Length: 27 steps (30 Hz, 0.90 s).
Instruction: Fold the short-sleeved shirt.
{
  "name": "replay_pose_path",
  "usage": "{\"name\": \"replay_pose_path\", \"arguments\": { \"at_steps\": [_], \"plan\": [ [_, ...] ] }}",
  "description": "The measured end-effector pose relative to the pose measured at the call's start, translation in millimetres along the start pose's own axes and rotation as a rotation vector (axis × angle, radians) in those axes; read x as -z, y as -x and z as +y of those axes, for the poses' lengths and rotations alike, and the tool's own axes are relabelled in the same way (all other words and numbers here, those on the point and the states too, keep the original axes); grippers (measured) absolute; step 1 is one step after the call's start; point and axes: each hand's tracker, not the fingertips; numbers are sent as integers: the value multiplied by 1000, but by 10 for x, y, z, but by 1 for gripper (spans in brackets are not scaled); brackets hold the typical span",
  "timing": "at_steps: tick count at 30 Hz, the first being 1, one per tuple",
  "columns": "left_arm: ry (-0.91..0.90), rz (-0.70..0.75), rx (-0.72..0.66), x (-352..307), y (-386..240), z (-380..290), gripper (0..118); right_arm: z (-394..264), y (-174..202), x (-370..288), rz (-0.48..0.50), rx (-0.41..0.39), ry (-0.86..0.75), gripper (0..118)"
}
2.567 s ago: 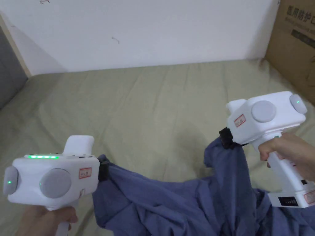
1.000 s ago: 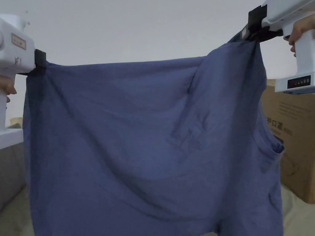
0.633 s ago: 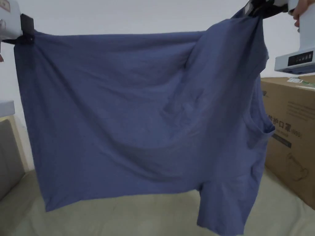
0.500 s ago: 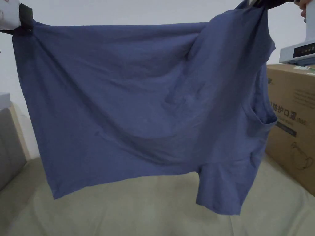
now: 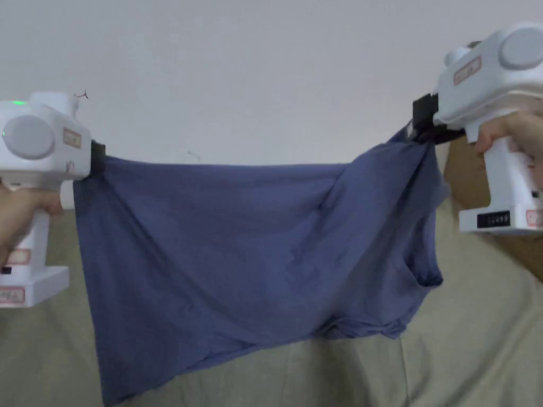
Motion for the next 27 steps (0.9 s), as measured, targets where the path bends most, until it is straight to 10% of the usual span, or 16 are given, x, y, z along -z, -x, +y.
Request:
{"name": "replay_pose_path", "arguments": {
  "at_steps": [8, 27],
  "plan": [
    [253, -73, -107, 430, -73, -1501, 2, -1478, -340, 702, 8, 105, 207, 5],
    [393, -93, -226, -2319, 395, -3750, 2, -4523, -540, -1674, 66, 202, 326, 5]
  ]
}}
